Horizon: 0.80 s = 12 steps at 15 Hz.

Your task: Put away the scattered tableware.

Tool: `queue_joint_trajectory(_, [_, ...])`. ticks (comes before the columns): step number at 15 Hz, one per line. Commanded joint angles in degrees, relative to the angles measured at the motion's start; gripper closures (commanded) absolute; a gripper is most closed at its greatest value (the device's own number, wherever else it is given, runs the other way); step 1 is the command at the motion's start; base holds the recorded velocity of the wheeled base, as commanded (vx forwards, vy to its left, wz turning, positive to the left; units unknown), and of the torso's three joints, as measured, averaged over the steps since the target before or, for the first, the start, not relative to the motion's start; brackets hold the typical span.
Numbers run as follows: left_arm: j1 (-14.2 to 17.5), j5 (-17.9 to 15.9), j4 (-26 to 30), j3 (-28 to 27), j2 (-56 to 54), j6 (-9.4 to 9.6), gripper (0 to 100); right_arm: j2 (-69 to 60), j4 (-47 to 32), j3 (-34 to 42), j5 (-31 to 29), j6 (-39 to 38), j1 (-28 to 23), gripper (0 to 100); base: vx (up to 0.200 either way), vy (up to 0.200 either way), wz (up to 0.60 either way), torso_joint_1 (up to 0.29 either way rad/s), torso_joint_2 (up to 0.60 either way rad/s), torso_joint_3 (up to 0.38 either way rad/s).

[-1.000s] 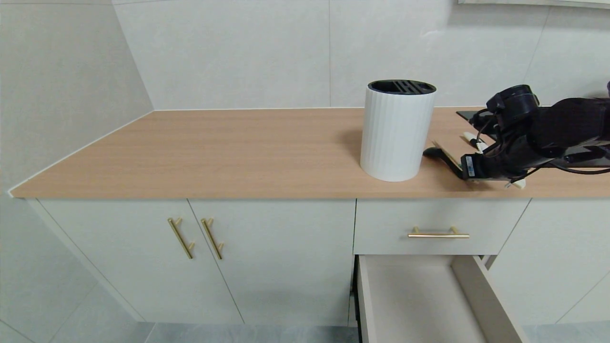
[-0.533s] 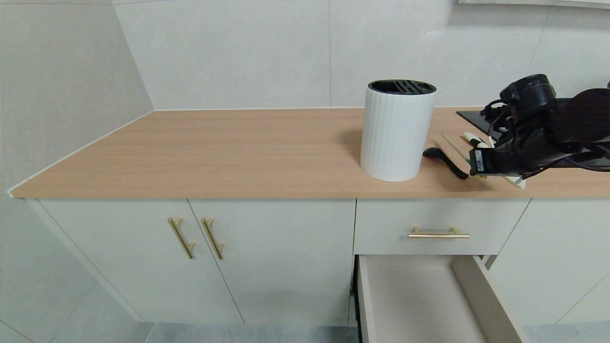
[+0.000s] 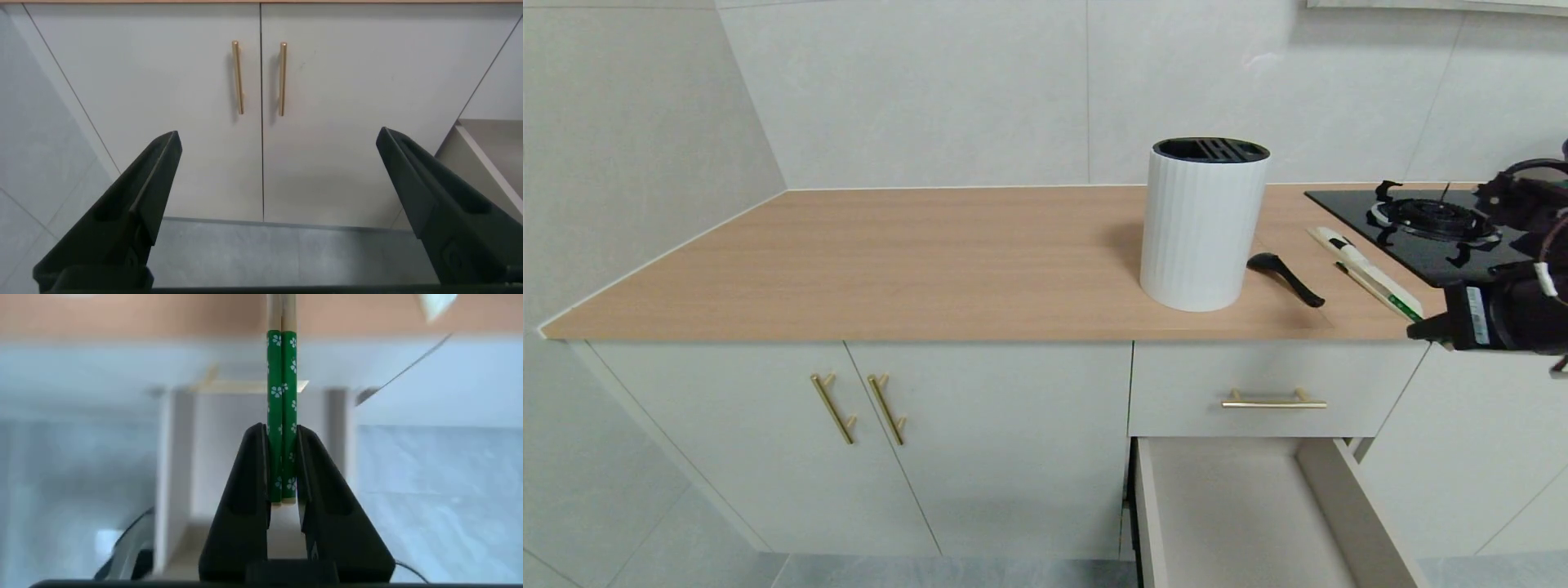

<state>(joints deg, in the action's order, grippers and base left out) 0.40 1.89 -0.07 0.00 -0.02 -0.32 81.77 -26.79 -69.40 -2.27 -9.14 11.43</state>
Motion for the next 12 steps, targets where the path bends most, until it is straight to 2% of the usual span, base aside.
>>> queue_joint_trajectory(1, [0.04, 0.04, -0.01, 0.0, 0.02, -0.03, 0, -14.63, -0.8, 10.25, 4.46, 0.44, 5.18, 100, 0.0, 0.0, 0.0, 0.0, 0.0, 0.0])
queue_joint_trajectory(4, [0.04, 0.04, -0.01, 0.0, 0.02, -0.03, 0, -15.59, -7.48, 14.47, 5.08, 0.62, 10.19, 100, 0.0, 0.0, 0.0, 0.0, 0.0, 0.0])
queue_joint_trajectory(6, [-0.05, 0.04, -0.01, 0.0, 0.02, -0.03, 0, -12.6, -8.54, 16.84, 7.45, 0.62, 14.14, 100, 0.0, 0.0, 0.0, 0.0, 0.0, 0.0])
queue_joint_trajectory(12, [0.04, 0.04, -0.01, 0.0, 0.02, -0.03, 0, 0.32, -7.31, 17.9, 7.54, -0.09, 14.05, 100, 0.0, 0.0, 0.0, 0.0, 0.0, 0.0])
